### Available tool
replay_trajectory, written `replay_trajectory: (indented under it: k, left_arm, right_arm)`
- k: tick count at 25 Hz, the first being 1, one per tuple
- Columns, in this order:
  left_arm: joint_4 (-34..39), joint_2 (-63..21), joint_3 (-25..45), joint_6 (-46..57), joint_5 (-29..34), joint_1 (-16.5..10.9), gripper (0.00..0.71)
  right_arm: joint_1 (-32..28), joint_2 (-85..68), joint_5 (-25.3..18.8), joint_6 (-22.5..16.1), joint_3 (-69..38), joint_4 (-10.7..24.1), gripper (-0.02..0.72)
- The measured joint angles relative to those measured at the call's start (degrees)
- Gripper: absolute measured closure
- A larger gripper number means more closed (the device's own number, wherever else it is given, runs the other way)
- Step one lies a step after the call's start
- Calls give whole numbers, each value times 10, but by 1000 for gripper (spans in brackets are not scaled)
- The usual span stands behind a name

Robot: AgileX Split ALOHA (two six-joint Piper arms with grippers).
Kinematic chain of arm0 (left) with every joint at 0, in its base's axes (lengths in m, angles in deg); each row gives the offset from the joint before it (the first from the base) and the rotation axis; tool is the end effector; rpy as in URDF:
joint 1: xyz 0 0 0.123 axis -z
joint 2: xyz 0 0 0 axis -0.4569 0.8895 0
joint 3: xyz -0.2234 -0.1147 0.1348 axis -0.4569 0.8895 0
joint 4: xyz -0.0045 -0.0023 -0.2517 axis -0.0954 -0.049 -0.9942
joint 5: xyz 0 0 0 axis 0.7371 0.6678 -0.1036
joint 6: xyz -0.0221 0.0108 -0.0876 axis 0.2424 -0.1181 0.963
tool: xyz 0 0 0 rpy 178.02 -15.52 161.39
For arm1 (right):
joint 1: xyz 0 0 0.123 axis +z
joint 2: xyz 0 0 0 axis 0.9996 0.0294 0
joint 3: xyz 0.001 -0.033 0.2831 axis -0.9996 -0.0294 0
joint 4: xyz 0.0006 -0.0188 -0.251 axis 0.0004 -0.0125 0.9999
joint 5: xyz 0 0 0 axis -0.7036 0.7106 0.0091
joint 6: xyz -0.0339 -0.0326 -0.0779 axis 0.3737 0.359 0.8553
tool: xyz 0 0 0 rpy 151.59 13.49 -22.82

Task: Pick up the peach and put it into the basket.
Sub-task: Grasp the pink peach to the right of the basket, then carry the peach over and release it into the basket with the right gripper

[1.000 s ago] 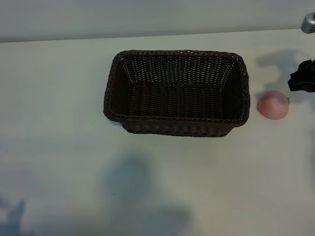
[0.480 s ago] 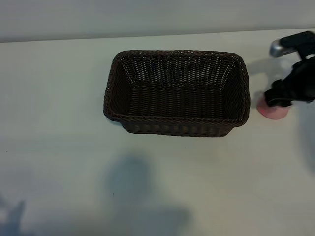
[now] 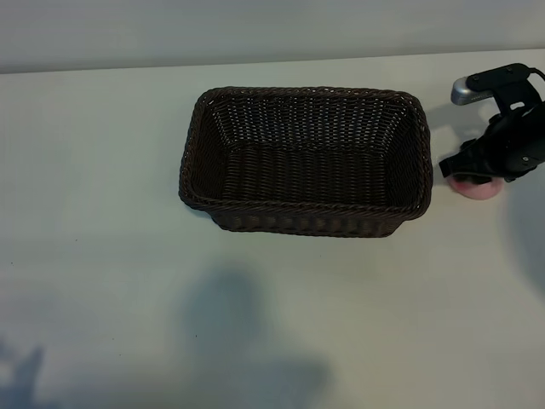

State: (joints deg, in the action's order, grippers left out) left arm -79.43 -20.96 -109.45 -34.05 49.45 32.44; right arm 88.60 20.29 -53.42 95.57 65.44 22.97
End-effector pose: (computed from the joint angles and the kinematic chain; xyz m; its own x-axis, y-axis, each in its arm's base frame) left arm -0.0082 -0.0053 0.2756 -0.4615 0.0832 -0.8832 0.1692 0.9856 0.0045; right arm 0.3574 0.0156 0.1315 -0.8893 -0.1565 -0.4297 -0.2064 0.9758 0.0718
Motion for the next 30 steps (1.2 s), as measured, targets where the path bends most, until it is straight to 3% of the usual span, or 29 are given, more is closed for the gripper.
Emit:
replay_trajectory:
  k: [3,6,14,25,30]
  left_arm:
    - [0,0,0,0,0,0,120]
    - [0,0,0,0,0,0,120]
    - [0,0,0,0,0,0,120]
    - [0,0,0,1,0,0,120]
    - [0,0,0,0,0,0,120]
  right_arm:
    - [0,0,0,-21,0,1,572]
    - [0,-1,0,-25,1,3,648]
    - [1,-67,-30,-27,1,46,656]
    - [2,-246,-57,-28,1,45,656]
    - [28,-258,-75,-28,1,19,656]
